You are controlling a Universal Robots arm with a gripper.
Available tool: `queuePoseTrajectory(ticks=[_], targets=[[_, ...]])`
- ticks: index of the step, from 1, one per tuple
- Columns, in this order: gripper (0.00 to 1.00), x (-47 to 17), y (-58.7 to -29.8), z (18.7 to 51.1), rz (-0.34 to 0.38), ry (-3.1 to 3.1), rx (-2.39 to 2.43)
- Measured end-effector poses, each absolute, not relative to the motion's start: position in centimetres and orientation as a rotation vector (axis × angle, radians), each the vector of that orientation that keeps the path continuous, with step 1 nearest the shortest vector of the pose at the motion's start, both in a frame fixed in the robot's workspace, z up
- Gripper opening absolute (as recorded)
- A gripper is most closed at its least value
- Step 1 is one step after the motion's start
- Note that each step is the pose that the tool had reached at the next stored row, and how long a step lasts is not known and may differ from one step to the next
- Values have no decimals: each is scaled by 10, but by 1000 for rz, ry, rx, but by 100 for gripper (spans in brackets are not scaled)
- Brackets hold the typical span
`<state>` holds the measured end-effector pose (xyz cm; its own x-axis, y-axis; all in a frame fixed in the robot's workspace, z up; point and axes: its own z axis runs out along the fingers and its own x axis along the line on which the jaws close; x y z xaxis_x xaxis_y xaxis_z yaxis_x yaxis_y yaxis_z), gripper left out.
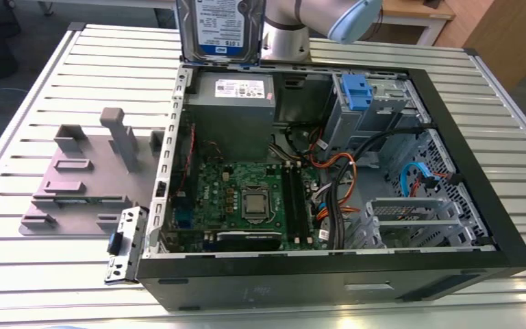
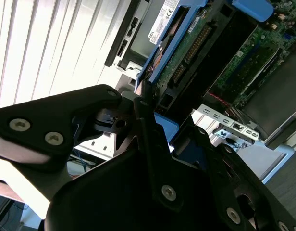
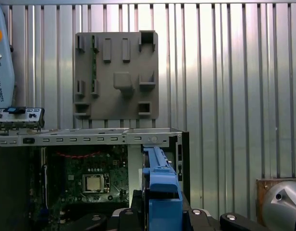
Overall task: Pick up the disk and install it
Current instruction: 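Pick up the disk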
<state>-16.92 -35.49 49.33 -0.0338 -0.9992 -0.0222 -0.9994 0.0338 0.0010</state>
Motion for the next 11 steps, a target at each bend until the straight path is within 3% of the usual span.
queuePoseTrajectory(ticks=[11], targets=[[36,-166,-355,493,25,2248,-2173]])
